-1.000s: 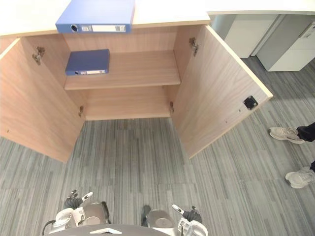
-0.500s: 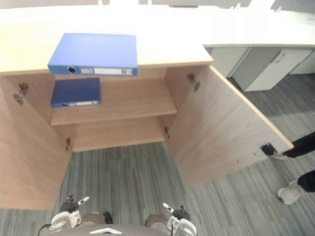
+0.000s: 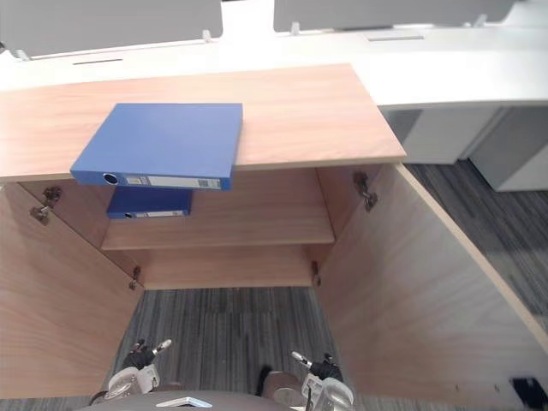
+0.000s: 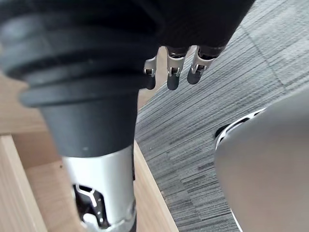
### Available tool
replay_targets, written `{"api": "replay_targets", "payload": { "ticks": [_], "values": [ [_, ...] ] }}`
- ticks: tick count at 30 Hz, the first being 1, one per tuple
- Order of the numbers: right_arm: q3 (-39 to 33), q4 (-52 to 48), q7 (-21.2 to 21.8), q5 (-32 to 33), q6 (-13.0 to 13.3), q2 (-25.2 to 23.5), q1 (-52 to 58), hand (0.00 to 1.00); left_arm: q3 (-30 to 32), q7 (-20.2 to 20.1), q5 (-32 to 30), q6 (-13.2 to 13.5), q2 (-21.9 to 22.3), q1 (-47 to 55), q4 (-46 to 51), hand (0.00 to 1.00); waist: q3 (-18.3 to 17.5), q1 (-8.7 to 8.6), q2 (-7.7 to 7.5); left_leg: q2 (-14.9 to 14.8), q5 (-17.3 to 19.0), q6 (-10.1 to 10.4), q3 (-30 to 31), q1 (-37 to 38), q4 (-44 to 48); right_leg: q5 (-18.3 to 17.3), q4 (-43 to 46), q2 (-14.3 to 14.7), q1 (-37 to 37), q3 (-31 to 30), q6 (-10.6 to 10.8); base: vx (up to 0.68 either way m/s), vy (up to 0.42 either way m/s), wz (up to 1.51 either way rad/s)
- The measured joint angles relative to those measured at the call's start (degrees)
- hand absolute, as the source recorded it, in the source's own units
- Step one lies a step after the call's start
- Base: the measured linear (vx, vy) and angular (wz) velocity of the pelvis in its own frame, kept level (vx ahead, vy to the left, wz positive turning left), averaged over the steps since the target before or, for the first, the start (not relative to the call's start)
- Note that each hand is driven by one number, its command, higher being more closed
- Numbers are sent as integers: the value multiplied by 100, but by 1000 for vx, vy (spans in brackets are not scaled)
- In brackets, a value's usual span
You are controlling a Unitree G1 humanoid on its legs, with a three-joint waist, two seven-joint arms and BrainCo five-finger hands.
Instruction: Walk over to the cabinet, pick up the folder, carry it to the office cabinet, place the folder inside the office cabinet, then close the office cabinet door
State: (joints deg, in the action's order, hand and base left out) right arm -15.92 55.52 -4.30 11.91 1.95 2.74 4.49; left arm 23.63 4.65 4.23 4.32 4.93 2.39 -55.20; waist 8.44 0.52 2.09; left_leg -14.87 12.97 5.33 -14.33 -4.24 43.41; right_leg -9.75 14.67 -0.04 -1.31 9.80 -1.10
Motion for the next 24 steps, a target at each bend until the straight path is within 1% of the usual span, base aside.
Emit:
{"api": "replay_targets", "payload": {
  "ticks": [2, 3, 4, 5, 6, 7, 8, 10, 11, 12, 13, 14, 16, 19, 21, 24],
  "values": [
    [-20, 0, -3, 20, -20, -1, 30, 0, 21, 6, 0, 5, -6, 56, 52, 0, 2, 52, -8, -91, 59, -90, -177, -173, -12, -2, -64, -3, 147, -6, -9, 152, 18, -17],
    [-22, -5, -5, 19, -50, -3, 29, 0, 30, 4, 0, 4, -17, 54, 50, 0, 2, 59, -8, -93, 95, -105, -249, -233, -242, -3, -102, -10, 221, -42, 3, 274, 119, -29],
    [-23, -4, -5, 20, -83, -10, 32, 0, 31, 1, -3, 2, -31, 37, 50, 0, 0, 91, -38, -11, 100, -122, -311, -265, -894, -9, -142, -67, 329, -136, 49, 206, 110, -29],
    [-26, -3, -4, 20, -96, -16, 33, 0, 30, 0, -6, 2, -36, 29, 48, 0, 0, 102, -54, 46, 77, -130, -299, -264, -1231, -17, -138, -100, 356, -168, 74, 263, 201, -32],
    [-64, -5, -3, 19, -99, -42, 40, 0, 29, 0, -8, 2, -39, 19, 45, 0, -16, 103, -81, 158, -98, -142, -276, -237, -1899, -57, -116, -182, 381, -252, 182, 226, 226, -29],
    [-124, -13, -3, 18, -99, -32, 50, 0, 27, 0, -8, 2, 1, 17, 31, 0, -38, 105, -29, 235, -758, -180, -257, -139, -2569, -111, -98, -193, 392, -330, 316, 259, 270, -29],
    [-135, 13, -8, 26, -109, -106, 31, 0, 39, -1, -7, 3, -64, -25, 7, 0, -33, 129, -120, 382, -762, -240, -301, -27, -2582, -118, -117, -281, 434, -462, 412, 161, 176, -22],
    [-164, -7, -5, 13, -101, -215, 64, 0, 27, 1, -8, 2, -156, 3, 8, 0, -86, 94, -281, 587, -774, -269, -320, 81, -2774, -78, -262, -445, 473, -518, 446, 143, 155, -9],
    [-238, -1, -5, 8, -102, -320, 85, 0, -18, -1, -10, -6, -230, -3, 5, 0, -93, 85, -400, 713, -773, -272, -343, 159, -2875, -63, -416, -551, 573, -590, 480, 158, 192, 0],
    [-277, 2, -6, 5, -104, -391, 93, 0, -53, -2, -13, -7, -272, -5, 4, 0, -111, 88, -474, 796, -772, -272, -365, 231, -2912, -36, -512, -621, 673, -596, 507, 117, 138, 4],
    [-281, 3, -5, 4, -104, -400, 100, 0, -89, -3, -14, -7, -287, 5, -1, 0, -118, 91, -486, 828, -772, -272, -379, 296, -2966, -27, -562, -648, 731, -597, 506, 70, 95, -2],
    [-283, 2, -3, 0, -102, -393, 102, 0, -150, -6, -49, -7, -293, 22, -2, 0, -118, 94, -480, 879, -778, -281, -410, 417, -3077, -26, -597, -680, 804, -605, 508, 40, 56, -8],
    [-301, 5, -3, -1, -98, -383, 104, 0, -278, -6, -105, -7, -296, 60, -4, 0, -134, 84, -436, 934, -848, -384, -430, 571, -3327, -20, -637, -685, 857, -611, 523, -1, 22, -6],
    [-397, 97, -4, -2, -92, -335, 89, 0, -582, -6, -106, -5, -329, 75, -19, 0, -172, 74, -374, 1004, -1140, -377, -365, 760, -3832, 8, -670, -660, 844, -594, 566, -76, -34, 6],
    [-403, 193, -6, -9, -97, -187, 52, 0, -832, -3, -106, -2, -317, 89, -48, 0, -175, 28, -250, 1055, -1459, -360, -244, 935, -4355, 24, -697, -617, 828, -537, 567, -86, -48, 18],
    [-405, 231, -10, -14, -94, -108, 50, 0, -1038, 23, -109, 8, -348, 179, -37, 0, -226, -18, -162, 1075, -1670, -360, -77, 1033, -4705, 36, -719, -557, 839, -421, 555, -61, -42, 21]
  ]
}}
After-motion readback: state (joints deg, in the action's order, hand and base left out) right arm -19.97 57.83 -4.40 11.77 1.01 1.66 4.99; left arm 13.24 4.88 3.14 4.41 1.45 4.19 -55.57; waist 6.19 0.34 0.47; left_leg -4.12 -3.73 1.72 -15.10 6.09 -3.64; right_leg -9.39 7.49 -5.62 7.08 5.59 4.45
